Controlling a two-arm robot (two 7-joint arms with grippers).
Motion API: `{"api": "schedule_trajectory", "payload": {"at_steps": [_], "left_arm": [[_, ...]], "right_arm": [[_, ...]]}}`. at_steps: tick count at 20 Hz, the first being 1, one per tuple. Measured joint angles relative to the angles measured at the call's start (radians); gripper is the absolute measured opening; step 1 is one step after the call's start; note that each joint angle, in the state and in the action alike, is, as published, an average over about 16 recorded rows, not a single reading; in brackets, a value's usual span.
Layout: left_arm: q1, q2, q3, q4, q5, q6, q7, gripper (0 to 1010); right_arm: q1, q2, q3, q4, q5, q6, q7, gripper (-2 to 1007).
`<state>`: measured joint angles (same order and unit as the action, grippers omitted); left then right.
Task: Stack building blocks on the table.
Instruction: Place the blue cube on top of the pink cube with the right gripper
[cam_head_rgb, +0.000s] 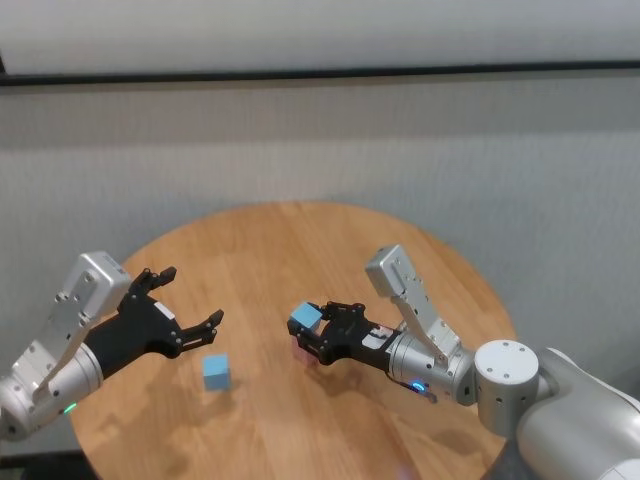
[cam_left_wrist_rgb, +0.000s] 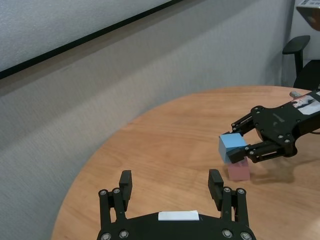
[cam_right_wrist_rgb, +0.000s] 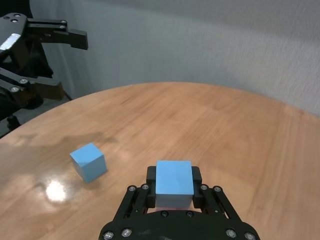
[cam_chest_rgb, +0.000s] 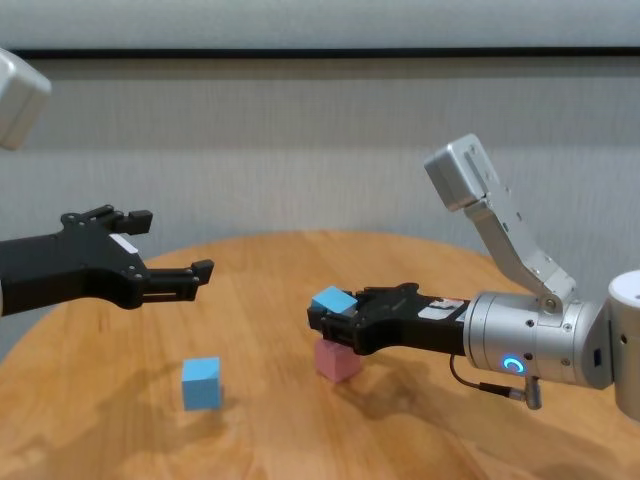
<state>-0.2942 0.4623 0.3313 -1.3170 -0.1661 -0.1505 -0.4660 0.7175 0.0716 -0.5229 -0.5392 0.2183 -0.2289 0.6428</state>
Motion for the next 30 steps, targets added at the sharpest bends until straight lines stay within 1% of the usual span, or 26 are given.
{"api": "schedule_trajectory", "payload": {"at_steps": [5,9,21,30], "left_arm": [[0.0,0.0,0.0,0.0,0.0,0.0,0.0,999],[0.0,0.0,0.0,0.0,0.0,0.0,0.0,999],[0.0,0.0,0.0,0.0,0.0,0.0,0.0,999],[0.0,0.0,0.0,0.0,0.0,0.0,0.0,999]], "right_arm": [[0.009,-0.008,0.007,0.026,-0.015,-0.01,-0.004,370],[0.01,-0.011,0.013,0.029,-0.026,-0.011,-0.007,370],[-0.005,-0.005,0.03,-0.002,-0.053,0.009,-0.01,370],[-0.013,-0.004,0.038,-0.015,-0.062,0.021,-0.007,370]]}}
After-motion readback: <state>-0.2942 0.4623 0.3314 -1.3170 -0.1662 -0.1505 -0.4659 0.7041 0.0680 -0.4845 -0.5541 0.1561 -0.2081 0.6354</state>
